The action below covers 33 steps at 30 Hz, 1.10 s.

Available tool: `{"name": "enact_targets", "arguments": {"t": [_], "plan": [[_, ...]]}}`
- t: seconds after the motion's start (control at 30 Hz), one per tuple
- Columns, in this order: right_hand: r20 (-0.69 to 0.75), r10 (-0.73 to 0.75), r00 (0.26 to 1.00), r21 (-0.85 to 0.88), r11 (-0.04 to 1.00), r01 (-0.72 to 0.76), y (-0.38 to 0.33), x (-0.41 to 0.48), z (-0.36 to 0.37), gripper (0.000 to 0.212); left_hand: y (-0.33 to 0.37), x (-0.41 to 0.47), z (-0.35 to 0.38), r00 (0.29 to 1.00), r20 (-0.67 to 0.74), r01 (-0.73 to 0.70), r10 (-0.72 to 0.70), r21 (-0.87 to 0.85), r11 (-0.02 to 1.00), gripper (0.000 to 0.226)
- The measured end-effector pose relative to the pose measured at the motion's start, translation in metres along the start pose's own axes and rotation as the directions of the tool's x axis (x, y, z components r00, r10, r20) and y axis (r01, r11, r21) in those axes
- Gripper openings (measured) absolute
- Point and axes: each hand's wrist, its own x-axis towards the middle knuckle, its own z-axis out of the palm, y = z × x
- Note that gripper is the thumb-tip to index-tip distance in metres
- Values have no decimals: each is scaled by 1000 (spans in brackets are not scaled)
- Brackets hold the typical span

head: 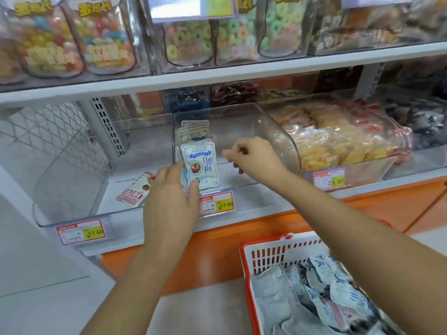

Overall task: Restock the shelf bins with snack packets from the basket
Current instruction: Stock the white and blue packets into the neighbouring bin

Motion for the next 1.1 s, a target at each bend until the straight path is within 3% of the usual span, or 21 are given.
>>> {"name": "enact_targets", "arguments": {"t": [0.1,0.2,0.33,0.4,0.5,0.6,0.67,0.73,0.87,0.93,1.03,1.1], "plan": [[-56,-140,989,-20,990,139,26,-53,-22,29,29,-28,14,981,39,-187,190,-69,980,22],[-1,-120,993,-70,990,120,75,-99,-35,27,46,-57,39,903,332,-266,272,-64,962,15],[133,195,972,-275,949,-153,167,-142,-43,36,38,-97,81,660,736,-301,150,76,951,24],[173,431,886,-379,859,-343,218,-165,-38,35,25,-115,99,529,847,-262,51,106,959,29],[301,598,743,-416,783,-462,264,-207,-18,16,6,-133,116,376,927,-244,-4,104,964,34],[478,676,560,-302,725,-619,271,-239,16,89,-2,-144,125,354,934,-289,-36,146,946,26],[501,699,509,-361,704,-611,272,-256,40,118,-1,-146,127,365,930,-316,-44,169,933,22],[404,717,568,-402,697,-594,273,-269,60,111,1,-143,125,386,922,-325,-27,163,932,22],[153,715,682,-438,668,-602,268,-262,67,49,3,-138,121,393,920,-266,-10,125,956,21],[80,703,707,-429,665,-612,257,-248,60,32,4,-135,121,398,916,-183,-59,143,973,28],[45,623,781,-253,764,-594,228,-225,41,32,11,-123,118,389,906,124,-166,128,984,40],[35,447,894,-16,895,-447,195,-210,25,34,20,-110,113,356,906,470,-231,40,882,40]]}}
